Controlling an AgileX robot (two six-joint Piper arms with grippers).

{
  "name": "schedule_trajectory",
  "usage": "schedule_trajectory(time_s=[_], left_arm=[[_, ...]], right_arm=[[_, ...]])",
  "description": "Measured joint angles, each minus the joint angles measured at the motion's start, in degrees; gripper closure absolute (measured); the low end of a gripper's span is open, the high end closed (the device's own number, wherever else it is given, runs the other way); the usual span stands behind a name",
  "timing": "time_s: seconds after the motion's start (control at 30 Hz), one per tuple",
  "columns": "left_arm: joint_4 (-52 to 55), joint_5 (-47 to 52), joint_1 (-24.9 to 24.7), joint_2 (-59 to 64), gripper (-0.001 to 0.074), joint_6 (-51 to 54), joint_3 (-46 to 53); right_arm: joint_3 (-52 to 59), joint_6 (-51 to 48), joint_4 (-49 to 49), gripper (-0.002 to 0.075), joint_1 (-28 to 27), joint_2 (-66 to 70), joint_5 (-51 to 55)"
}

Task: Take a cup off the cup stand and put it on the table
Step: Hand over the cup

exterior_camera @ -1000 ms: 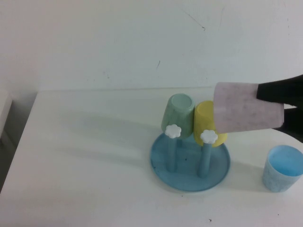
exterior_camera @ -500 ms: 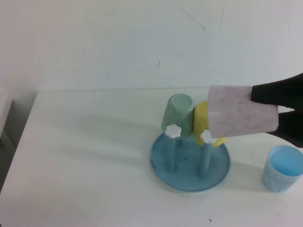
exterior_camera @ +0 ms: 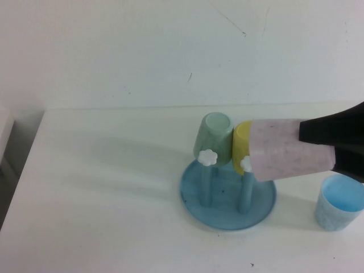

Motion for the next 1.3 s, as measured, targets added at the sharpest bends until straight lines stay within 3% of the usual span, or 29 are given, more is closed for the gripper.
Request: schedule_trajectory(time_s=[0.2, 0.4, 0.53, 0.67, 0.8, 1.03, 1.13, 1.3], left_arm=[[-7.35, 12.66, -0.96, 3.32, 0.0737, 24.61, -3.45], [-26.12, 30.74, -1.07, 23.92, 0.0737, 60.75, -12.93], [-28.76, 45.3, -1.07, 40.92, 0.0737, 73.81, -19.59], [-28.91, 58.01, -1.15, 57.28, 0.0726, 80.51, -27.55], [-29.37, 60.25, -4.53, 69.69, 0.0607, 82.41, -34.12], [-29.4, 60.64, -15.71, 82.81, 0.0213, 85.11, -44.13], [-29.4, 60.64, -18.28, 85.32, 0.0161, 85.21, -48.07], [-29.4, 60.87, -20.98, 86.9, 0.0164, 85.21, -53.39]], right_arm=[[0.0, -2.77, -1.26, 0.0143, 0.0, 0.0, 0.0], [0.0, -3.98, -2.73, 0.0143, 0.0, 0.03, 0.0], [0.0, -4.08, -2.72, 0.0143, 0.0, 0.03, 0.0], [0.0, -4.38, -2.72, 0.0143, 0.0, 0.03, 0.0], [0.0, -5.83, -2.85, 0.0143, 0.0, 0.03, 0.0], [0.0, -6.96, -2.85, 0.0143, 0.0, 0.03, 0.0], [0.0, -7.21, -2.85, 0.0143, 0.0, 0.03, 0.0], [0.0, -8.21, -2.85, 0.0143, 0.0, 0.03, 0.0]])
